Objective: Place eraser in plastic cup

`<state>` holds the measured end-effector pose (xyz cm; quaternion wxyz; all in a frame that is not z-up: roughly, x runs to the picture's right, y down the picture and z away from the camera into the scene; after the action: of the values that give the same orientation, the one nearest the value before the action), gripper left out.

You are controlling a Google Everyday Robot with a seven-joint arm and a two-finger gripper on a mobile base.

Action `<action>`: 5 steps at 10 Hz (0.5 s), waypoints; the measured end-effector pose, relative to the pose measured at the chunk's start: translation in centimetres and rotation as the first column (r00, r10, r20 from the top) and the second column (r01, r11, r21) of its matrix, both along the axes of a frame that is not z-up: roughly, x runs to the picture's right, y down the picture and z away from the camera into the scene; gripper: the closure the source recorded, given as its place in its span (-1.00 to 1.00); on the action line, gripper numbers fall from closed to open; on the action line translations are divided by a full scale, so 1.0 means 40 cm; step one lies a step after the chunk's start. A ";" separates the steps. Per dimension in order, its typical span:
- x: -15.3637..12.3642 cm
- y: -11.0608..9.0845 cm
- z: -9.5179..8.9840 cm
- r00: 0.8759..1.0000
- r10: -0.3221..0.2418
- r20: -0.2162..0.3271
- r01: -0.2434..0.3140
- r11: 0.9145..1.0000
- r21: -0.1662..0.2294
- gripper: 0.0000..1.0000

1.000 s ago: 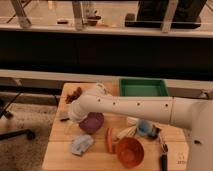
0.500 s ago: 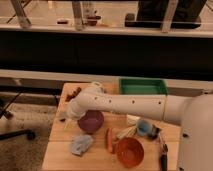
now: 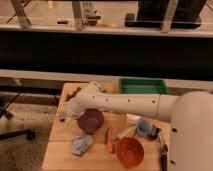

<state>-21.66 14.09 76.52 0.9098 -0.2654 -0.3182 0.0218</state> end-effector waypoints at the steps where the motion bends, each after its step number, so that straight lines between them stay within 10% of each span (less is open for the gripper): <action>1: -0.002 0.000 0.011 1.000 0.000 -0.005 0.000 1.000 0.000 -0.60; 5: -0.013 -0.010 0.055 1.000 0.001 -0.022 -0.001 1.000 0.001 -0.60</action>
<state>-22.18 13.69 78.74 0.9134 -0.2645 -0.3083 0.0248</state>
